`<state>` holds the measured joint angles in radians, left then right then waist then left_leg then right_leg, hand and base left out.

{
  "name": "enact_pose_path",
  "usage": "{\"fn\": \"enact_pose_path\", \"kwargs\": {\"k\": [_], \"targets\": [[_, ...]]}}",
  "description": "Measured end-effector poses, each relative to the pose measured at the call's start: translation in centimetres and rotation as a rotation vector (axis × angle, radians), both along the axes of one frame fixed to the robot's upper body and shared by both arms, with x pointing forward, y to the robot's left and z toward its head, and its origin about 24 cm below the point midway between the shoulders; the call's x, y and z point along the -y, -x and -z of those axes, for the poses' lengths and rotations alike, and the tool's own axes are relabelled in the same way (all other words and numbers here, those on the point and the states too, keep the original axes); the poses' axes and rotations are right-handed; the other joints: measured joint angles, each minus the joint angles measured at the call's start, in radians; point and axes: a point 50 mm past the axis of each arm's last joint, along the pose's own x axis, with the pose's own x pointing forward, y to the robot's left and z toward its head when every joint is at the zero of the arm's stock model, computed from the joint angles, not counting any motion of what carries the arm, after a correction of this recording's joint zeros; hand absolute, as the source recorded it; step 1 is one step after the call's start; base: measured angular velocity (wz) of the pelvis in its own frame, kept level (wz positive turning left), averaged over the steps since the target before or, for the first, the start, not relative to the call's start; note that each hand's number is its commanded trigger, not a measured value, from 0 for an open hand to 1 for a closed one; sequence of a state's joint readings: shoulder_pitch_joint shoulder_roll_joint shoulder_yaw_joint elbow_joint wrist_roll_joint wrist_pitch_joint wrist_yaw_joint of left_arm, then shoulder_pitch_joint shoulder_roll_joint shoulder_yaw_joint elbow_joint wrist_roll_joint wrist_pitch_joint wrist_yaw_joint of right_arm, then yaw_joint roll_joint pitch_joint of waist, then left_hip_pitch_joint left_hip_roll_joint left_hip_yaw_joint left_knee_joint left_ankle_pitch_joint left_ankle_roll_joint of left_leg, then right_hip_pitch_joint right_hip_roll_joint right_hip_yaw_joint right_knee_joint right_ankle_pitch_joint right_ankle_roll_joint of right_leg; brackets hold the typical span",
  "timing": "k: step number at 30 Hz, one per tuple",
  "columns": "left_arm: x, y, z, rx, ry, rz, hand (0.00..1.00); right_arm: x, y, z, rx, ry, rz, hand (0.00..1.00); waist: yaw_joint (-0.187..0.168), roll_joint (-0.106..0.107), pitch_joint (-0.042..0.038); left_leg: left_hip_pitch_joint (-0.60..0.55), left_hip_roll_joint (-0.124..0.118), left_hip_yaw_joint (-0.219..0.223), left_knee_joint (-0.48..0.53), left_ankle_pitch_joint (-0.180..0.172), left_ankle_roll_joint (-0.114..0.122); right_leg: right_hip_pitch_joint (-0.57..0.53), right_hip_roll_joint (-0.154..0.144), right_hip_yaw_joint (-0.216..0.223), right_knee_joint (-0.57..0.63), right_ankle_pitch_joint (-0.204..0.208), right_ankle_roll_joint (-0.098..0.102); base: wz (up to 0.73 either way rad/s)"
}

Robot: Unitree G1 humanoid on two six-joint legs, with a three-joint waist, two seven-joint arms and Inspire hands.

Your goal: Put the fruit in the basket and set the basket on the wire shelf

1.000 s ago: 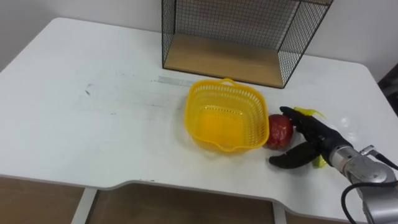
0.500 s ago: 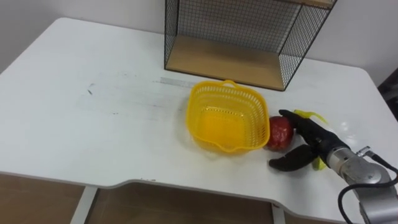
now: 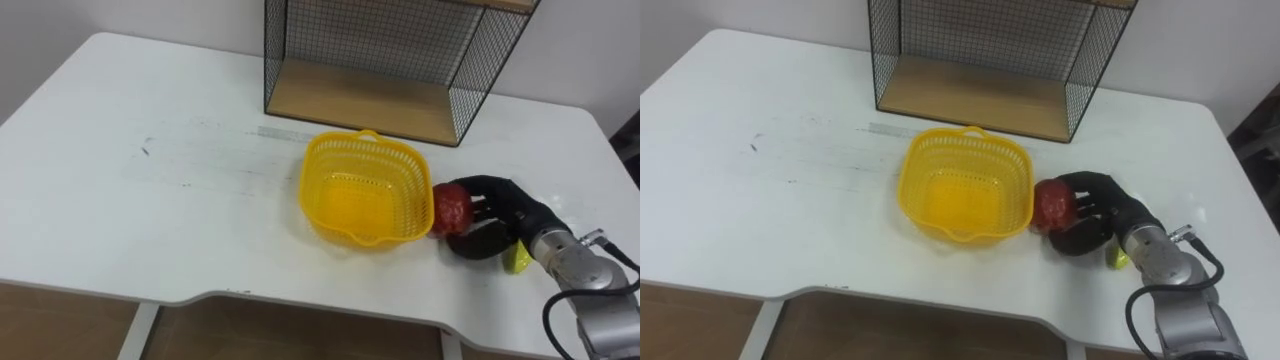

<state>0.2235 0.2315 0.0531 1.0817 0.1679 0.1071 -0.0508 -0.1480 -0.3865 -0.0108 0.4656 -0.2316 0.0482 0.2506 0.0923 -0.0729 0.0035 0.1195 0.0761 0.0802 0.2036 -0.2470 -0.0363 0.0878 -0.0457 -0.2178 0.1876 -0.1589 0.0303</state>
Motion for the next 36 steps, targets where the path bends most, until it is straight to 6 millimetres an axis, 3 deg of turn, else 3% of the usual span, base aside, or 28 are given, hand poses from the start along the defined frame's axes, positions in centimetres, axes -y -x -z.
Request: {"fn": "enact_pose_path", "kwargs": {"k": [19,28,33,36], "targets": [[0.1,0.1,0.1,-0.001,0.004,-0.006,0.0,-1.2,0.2,0.9,0.0,-0.159,0.034,1.0,-0.003,-0.015,0.0023,0.0,0.0,0.0,-0.002,0.0,0.0,-0.001,0.002,0.004,-0.001,0.0,0.0,0.0],[0.1,0.5,0.1,-0.008,0.005,-0.017,0.0,-1.2,0.2,0.9,0.004,-0.17,0.037,1.0,-0.011,-0.009,0.0018,-0.004,0.0,-0.002,-0.005,0.0,0.0,0.001,0.001,0.003,0.0,0.0,0.0,0.0],[0.0,0.9,0.1,-0.015,0.003,-0.026,0.0,-1.2,0.2,0.8,0.011,-0.168,0.041,1.0,-0.024,0.005,-0.0065,-0.004,0.0,-0.003,-0.005,0.0,0.0,0.001,0.001,0.001,0.0,0.0,0.0,0.0],[0.0,1.0,0.0,-0.016,0.001,-0.028,0.0,-1.1,0.1,0.6,0.021,-0.167,0.044,1.0,-0.033,0.014,-0.0065,-0.006,0.0,-0.003,-0.004,0.0,0.0,0.001,0.0,-0.001,0.0,0.0,0.001,0.0]]}}
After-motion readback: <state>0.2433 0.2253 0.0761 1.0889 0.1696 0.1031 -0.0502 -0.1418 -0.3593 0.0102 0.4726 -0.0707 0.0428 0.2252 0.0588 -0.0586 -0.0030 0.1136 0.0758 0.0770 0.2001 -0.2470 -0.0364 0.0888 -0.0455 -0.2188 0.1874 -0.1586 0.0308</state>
